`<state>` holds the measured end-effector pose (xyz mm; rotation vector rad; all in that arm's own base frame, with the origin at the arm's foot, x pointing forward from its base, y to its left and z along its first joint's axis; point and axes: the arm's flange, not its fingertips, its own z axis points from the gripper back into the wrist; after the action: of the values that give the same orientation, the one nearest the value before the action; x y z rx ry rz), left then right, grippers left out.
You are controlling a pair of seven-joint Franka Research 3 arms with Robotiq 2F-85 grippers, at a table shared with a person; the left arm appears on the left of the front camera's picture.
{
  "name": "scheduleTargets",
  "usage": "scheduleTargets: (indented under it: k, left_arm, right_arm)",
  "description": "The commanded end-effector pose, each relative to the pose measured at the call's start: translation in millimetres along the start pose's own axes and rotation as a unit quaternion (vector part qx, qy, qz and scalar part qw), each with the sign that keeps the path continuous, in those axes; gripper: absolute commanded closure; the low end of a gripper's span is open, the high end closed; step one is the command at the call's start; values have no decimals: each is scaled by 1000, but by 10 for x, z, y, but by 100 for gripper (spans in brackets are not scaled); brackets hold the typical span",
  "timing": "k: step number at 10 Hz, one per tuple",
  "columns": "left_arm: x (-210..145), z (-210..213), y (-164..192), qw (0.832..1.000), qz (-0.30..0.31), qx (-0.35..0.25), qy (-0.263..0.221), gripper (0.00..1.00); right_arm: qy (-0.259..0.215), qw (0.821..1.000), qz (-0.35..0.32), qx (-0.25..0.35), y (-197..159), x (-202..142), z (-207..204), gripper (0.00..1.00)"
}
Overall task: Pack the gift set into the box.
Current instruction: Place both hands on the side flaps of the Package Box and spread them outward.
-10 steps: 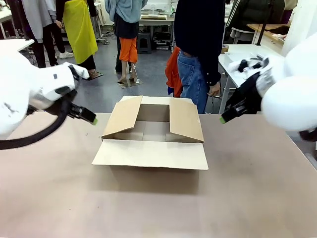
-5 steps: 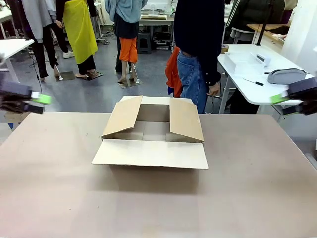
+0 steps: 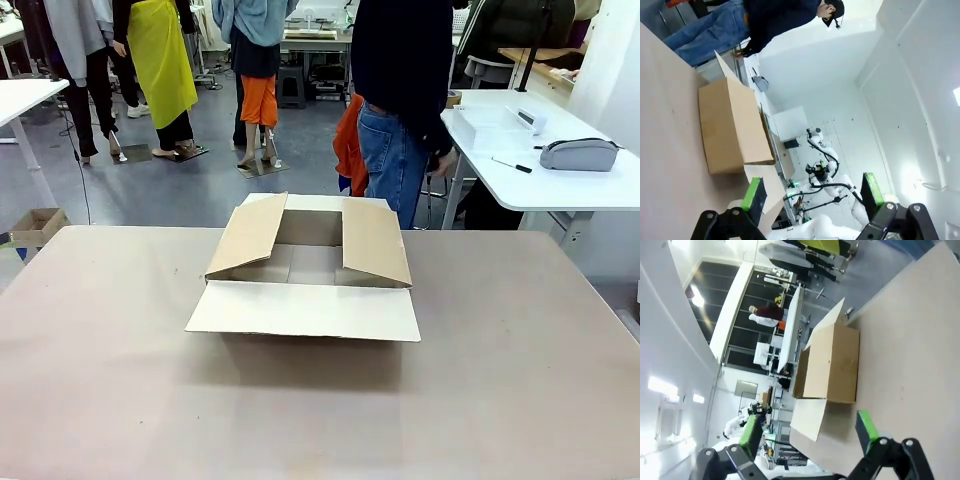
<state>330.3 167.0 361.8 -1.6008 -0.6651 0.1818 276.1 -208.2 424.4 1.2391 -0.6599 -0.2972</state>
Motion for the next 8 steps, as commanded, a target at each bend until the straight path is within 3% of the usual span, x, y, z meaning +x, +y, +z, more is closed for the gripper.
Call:
scheduleTargets:
  k: [1, 4, 5, 7, 8]
  left_arm:
    - [-45, -105, -113, 996, -52, 32, 60, 0]
    - [-45, -105, -113, 996, -52, 32, 60, 0]
    - [-31, -131, 42, 998, -24, 27, 59, 0]
    - [-15, -889, -371, 981, -76, 90, 151, 0]
    - [-71, -1388, -538, 968, -72, 148, 188, 0]
  right_arm:
    - [25, 999, 24, 2, 410, 15, -160, 0]
    - [25, 999, 24, 2, 410, 15, -160, 0]
    - [33, 999, 14, -1, 365, 17, -222, 0]
    - [114, 980, 127, -102, 1079, -256, -1105, 0]
    - [96, 958, 172, -210, 1315, -447, -1669, 0]
